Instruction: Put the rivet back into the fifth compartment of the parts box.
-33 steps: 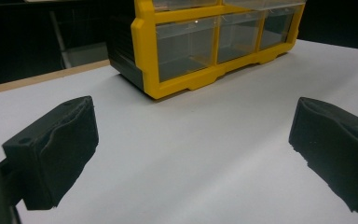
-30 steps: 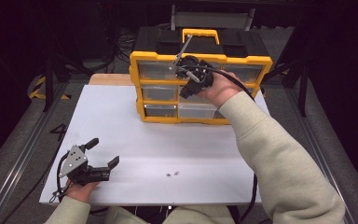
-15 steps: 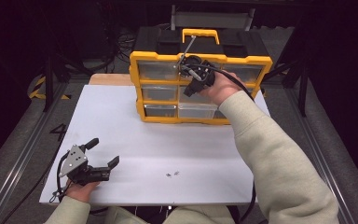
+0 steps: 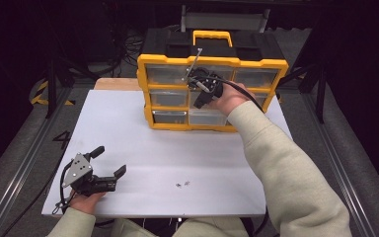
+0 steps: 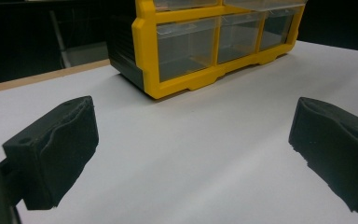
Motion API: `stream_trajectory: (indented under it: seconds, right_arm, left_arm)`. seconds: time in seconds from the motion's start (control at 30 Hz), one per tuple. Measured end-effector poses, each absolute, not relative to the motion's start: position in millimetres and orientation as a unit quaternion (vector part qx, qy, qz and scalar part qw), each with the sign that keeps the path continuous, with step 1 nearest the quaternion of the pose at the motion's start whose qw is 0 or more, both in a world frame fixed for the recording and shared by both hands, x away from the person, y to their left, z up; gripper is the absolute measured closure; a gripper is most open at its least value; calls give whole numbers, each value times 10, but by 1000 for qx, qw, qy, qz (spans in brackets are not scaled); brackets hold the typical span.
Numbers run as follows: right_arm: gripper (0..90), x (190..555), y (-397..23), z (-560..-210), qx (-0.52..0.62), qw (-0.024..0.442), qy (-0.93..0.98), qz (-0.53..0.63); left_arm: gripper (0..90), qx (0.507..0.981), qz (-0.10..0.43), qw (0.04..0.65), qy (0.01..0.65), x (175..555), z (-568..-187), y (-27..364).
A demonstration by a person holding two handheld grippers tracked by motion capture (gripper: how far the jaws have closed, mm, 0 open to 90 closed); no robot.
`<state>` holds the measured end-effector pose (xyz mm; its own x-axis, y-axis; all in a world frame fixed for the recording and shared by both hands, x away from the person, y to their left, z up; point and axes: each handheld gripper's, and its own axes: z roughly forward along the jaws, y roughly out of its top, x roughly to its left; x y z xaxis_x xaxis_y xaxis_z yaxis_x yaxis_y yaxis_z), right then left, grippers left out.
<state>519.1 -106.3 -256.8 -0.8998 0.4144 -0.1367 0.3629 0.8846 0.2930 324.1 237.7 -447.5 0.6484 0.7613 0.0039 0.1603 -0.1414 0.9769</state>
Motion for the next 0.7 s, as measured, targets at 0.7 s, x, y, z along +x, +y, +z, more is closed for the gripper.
stream_trajectory:
  seconds: [0.7]
  right_arm:
    - [828,5299,-1014,-2731,172,90,975,108]
  left_arm:
    - [24,708,264,567,327,3241,-4477,2380]
